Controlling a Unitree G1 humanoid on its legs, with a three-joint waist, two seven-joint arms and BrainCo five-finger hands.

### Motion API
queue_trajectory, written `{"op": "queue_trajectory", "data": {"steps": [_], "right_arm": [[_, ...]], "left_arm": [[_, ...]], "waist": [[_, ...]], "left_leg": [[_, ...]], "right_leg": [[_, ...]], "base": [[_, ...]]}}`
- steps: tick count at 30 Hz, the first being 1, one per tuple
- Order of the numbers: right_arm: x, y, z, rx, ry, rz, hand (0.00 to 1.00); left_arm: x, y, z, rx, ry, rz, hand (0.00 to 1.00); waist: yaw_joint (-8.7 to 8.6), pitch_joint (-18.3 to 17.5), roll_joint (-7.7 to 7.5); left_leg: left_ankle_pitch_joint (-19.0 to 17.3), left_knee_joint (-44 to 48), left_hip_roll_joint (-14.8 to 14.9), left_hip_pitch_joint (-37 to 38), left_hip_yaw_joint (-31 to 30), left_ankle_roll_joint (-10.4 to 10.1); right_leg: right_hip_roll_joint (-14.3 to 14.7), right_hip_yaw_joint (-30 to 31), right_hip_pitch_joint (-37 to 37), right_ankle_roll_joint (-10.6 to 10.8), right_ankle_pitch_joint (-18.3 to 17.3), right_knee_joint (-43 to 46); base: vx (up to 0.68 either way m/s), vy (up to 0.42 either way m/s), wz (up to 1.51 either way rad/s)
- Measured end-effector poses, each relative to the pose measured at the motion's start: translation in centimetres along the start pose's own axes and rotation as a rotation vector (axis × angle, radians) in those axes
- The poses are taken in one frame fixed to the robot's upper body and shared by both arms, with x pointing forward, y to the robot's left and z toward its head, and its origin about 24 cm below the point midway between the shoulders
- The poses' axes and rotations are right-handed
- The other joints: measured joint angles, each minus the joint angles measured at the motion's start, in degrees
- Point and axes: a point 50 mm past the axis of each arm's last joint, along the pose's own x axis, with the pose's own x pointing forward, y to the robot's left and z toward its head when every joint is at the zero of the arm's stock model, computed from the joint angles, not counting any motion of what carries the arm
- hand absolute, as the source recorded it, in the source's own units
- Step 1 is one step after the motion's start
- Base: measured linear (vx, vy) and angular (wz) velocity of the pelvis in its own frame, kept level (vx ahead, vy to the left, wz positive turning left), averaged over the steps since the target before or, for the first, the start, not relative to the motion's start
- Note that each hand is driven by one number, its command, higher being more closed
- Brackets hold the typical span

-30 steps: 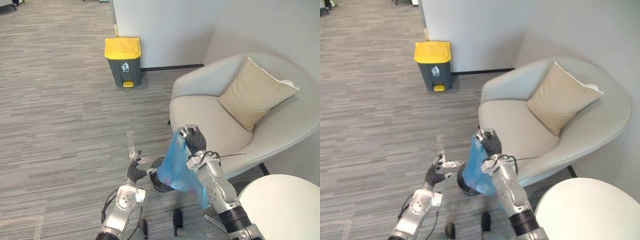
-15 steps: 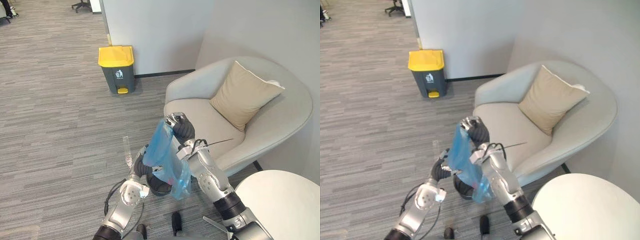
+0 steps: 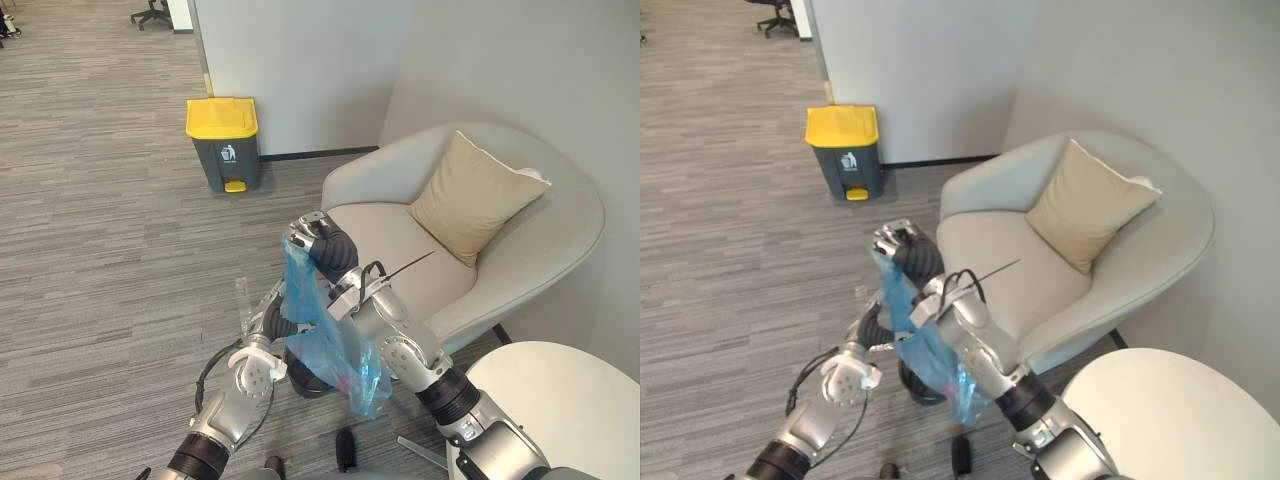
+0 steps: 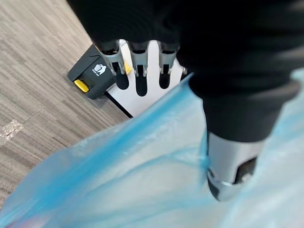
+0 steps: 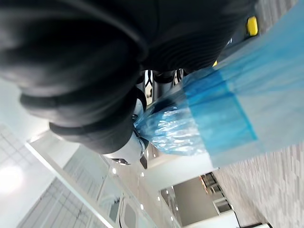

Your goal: Gather rubbish on tea table into small bin, then transfer packed bag to large trash can.

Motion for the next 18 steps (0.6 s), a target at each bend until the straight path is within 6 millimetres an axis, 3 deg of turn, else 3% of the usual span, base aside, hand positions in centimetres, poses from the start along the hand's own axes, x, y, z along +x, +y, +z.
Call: {"op": "queue_trajectory", "data": {"steps": [9,18], "right_arm": [[0.1,1.5,0.1,-0.018,0.006,0.092,1.0],[0.0,1.4,0.0,-0.029,0.02,0.09,1.0]], "left_arm": [[0.6,-0.7,1.5,-0.027,-0.083,-0.082,0.0],[0.4,-3.0,1.8,-0.081,-0.078,-0.164,0.0]], "waist": [[-0.52,-0.5,0.09],[-0.65,-1.7,0.2]], "left_leg": [[-1.2,0.9,0.4,-0.1,0.4,0.1],[-1.4,0.8,1.1,0.3,0.9,-0.3]], "right_leg": [[0.3,0.6,0.0,0.0,0.0,0.4],[1.1,1.3,-0.3,-0.1,0.0,1.2]], "base": [[-0.01,0.001,-0.02],[0.0,-0.008,-0.04]]}}
